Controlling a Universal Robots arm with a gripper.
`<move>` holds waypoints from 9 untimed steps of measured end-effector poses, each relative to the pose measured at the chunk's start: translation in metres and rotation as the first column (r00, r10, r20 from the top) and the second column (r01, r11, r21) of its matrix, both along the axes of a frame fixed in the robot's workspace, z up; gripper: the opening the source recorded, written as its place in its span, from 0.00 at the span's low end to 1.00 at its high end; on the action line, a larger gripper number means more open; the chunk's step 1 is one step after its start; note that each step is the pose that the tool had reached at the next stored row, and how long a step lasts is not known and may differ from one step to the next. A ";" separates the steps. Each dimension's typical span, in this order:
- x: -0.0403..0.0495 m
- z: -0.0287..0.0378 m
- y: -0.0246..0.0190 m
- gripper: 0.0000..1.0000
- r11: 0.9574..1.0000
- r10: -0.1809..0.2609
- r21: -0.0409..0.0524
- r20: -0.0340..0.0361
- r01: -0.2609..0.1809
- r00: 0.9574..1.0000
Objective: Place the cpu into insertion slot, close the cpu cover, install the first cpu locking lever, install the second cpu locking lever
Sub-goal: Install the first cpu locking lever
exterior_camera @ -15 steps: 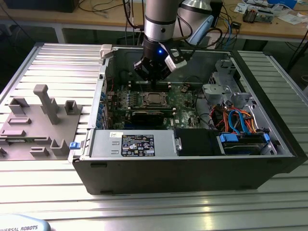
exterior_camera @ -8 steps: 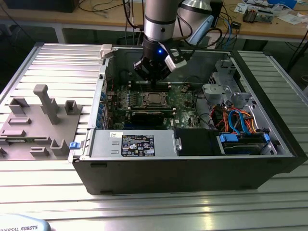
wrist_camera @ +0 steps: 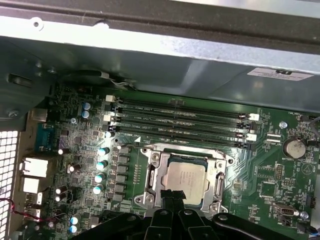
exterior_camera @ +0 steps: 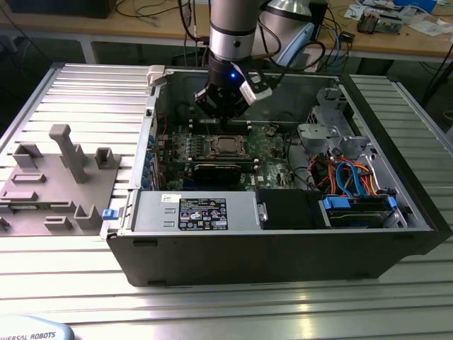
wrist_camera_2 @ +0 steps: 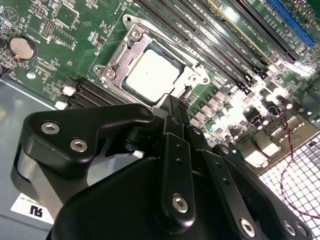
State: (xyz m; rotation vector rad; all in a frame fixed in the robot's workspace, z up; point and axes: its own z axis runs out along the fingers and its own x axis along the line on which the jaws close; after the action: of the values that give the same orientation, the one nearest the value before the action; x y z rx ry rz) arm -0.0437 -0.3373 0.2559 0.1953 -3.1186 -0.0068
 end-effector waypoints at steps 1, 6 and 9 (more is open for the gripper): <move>-0.0005 0.0002 0.0000 0.11 1.000 0.000 0.000 0.000 0.000 1.000; -0.0054 0.0010 0.0000 0.11 1.000 0.000 0.000 0.002 0.000 1.000; -0.0090 0.0011 0.0001 0.11 1.000 0.000 0.000 0.004 0.000 1.000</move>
State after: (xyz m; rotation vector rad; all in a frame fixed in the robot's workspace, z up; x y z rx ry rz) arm -0.0527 -0.3372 0.2570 0.1956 -3.1222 -0.0066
